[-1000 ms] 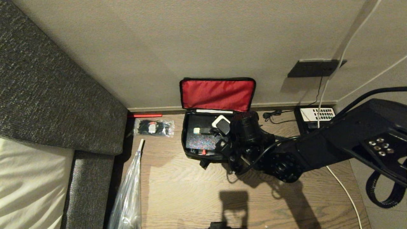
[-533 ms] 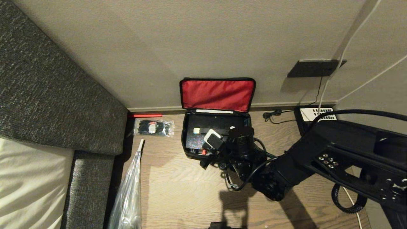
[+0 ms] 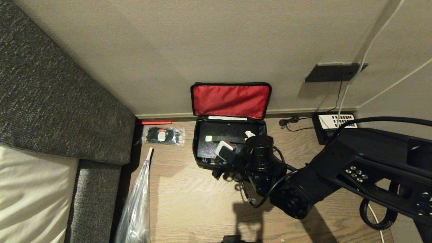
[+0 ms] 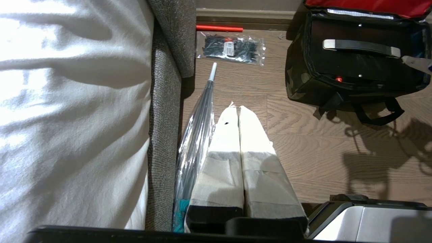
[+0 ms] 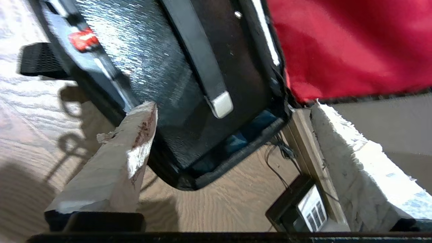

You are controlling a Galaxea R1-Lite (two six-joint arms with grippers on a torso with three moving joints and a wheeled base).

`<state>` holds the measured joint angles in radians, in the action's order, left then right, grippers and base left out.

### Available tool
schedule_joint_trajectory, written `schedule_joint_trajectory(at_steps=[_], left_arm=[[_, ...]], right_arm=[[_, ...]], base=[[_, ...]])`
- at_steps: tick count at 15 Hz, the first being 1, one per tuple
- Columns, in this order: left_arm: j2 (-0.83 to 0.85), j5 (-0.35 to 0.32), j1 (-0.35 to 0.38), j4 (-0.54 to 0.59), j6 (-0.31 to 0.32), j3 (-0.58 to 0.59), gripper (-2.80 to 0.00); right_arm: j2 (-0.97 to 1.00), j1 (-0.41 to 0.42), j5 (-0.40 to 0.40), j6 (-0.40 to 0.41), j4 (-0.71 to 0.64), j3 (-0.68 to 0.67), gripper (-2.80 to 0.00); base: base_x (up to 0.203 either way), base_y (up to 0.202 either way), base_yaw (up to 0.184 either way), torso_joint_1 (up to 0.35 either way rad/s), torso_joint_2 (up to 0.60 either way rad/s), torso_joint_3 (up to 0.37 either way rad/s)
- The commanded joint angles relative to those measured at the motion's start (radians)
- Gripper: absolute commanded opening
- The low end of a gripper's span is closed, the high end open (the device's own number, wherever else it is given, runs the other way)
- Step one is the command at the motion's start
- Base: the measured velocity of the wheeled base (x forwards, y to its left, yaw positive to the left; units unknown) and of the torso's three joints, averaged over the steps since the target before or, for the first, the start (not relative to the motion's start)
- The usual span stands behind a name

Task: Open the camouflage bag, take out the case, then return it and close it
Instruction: Grip the handle

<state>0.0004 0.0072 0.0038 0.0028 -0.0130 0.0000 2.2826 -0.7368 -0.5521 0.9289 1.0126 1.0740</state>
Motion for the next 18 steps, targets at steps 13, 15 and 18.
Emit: schedule_joint_trajectory(at_steps=[13,15,18], left_arm=[[-0.002,0.000,0.001,0.000,-0.004,0.003,-2.80],[-0.001,0.001,0.001,0.000,-0.003,0.003,-2.80],[-0.002,0.000,0.001,0.000,-0.001,0.003,-2.80]], right_arm=[[-0.018,-0.018,-0.029,0.011,0.008,0.006,0.00],[-0.020,-0.018,-0.031,0.013,0.006,0.010,0.00],[-0.034,-0.019,-0.046,0.013,0.008,0.018,0.00]], base=[[0.000,0.000,0.000,0.001,0.00,-0.079],[0.000,0.000,0.000,0.002,0.00,-0.197],[0.000,0.000,0.000,0.002,0.01,-0.082]])
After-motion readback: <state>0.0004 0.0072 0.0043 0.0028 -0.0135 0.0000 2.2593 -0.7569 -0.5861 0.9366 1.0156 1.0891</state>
